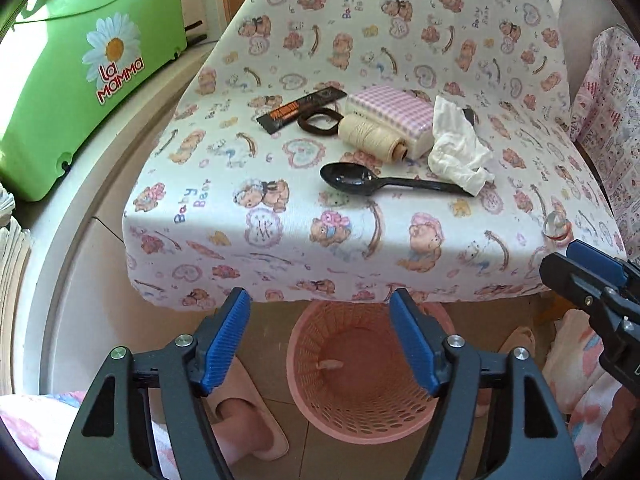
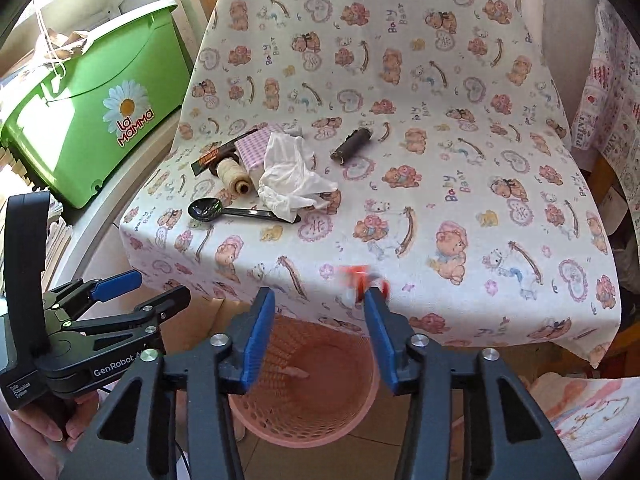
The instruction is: Collect trash
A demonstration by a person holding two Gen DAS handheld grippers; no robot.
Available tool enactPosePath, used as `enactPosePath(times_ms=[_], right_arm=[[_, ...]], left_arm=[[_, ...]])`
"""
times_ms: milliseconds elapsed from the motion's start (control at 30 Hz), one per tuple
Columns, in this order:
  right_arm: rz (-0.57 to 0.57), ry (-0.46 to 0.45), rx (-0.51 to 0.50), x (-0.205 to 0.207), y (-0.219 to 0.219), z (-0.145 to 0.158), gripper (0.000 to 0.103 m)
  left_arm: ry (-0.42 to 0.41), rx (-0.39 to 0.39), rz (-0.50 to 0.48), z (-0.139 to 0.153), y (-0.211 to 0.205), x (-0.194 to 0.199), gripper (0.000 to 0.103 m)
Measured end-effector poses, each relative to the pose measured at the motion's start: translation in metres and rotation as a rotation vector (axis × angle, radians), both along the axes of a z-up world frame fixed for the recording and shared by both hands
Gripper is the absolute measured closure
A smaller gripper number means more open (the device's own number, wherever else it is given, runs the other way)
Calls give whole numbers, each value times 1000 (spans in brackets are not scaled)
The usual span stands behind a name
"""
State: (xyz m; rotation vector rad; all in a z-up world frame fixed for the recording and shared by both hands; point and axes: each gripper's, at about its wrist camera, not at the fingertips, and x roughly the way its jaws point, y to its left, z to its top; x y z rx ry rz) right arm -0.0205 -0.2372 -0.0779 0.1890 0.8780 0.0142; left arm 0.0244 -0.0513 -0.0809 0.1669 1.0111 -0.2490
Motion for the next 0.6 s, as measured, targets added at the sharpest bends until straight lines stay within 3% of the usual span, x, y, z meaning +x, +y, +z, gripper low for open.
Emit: enactPosePath(times_ms=[100, 233, 333, 400, 467, 533, 600], right_arm=[[1, -24, -14, 0, 4, 5, 44], [32, -38, -23, 1, 9, 7, 43], [87, -12, 70, 2, 9, 6, 45], [129, 28, 152, 3, 6, 2, 61], [160, 75, 196, 4, 8, -5, 87], [178, 109, 210, 5, 10, -14, 98], [199, 139, 205, 6, 16, -24, 100]], left_arm=[[-48, 5, -9, 4, 0, 1, 20], [-83, 20, -6, 6, -1, 3, 20], [-79, 27, 8, 6, 4, 3, 20], [-80, 21, 24, 9, 9, 3, 20], [-88, 20, 39, 12, 14, 5, 20], [-98, 17, 54, 15, 19, 5, 20], [-102, 14, 62, 17, 22, 7, 20]])
